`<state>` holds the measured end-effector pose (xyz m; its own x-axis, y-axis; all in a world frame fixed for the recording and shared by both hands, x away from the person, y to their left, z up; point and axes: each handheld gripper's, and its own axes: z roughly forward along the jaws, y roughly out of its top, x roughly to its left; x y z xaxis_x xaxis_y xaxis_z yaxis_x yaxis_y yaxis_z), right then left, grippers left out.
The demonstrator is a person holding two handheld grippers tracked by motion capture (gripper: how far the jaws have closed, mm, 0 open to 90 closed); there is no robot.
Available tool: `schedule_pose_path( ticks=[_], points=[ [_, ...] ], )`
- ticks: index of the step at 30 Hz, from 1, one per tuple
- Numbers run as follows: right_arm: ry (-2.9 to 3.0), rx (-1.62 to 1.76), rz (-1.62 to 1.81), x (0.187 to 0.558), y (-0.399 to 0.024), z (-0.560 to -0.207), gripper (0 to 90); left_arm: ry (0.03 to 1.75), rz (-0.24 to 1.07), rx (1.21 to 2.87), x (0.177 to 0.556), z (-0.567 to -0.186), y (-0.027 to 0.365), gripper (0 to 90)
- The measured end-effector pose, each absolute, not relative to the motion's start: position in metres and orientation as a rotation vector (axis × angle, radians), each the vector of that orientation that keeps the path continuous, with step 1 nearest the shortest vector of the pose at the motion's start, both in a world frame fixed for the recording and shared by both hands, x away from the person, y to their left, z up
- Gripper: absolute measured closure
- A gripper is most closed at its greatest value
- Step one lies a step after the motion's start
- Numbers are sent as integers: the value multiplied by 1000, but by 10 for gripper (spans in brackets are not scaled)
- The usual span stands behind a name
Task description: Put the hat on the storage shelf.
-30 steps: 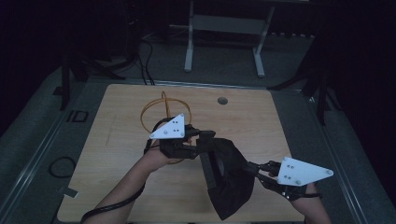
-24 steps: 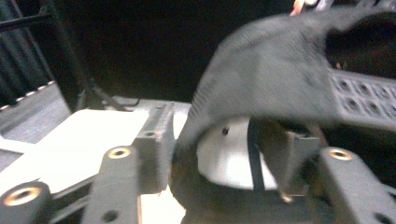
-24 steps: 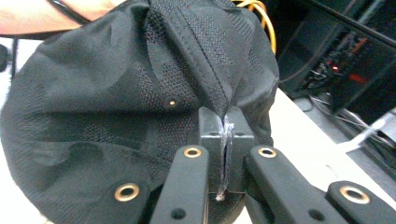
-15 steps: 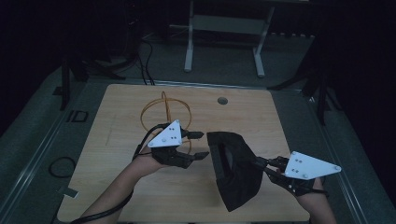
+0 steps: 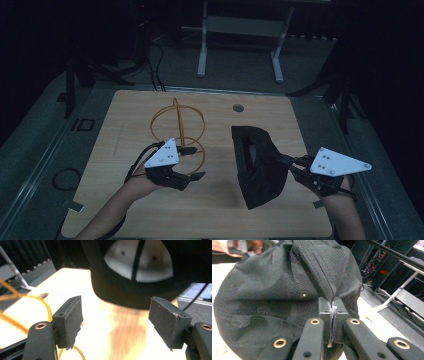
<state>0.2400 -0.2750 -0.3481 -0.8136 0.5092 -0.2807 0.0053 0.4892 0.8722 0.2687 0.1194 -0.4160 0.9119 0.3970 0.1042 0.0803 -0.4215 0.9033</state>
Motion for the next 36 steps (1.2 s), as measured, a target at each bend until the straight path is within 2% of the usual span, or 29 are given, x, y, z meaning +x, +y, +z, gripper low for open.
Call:
schedule_pose_path(
  ticks=[6,17,23,36],
  points=[
    [2210,441,1290,254,-274,-338,887,404,346,2012,264,-437,136,175],
    [2183,482,1289,284,-263,-320,887,516,380,1978,253,-473,169,73],
    [2163,471,1294,296,-252,-303,886,611,407,1935,246,-497,187,47],
    [2137,437,1335,319,-220,-270,886,702,413,1911,234,-522,209,49]
  ],
)
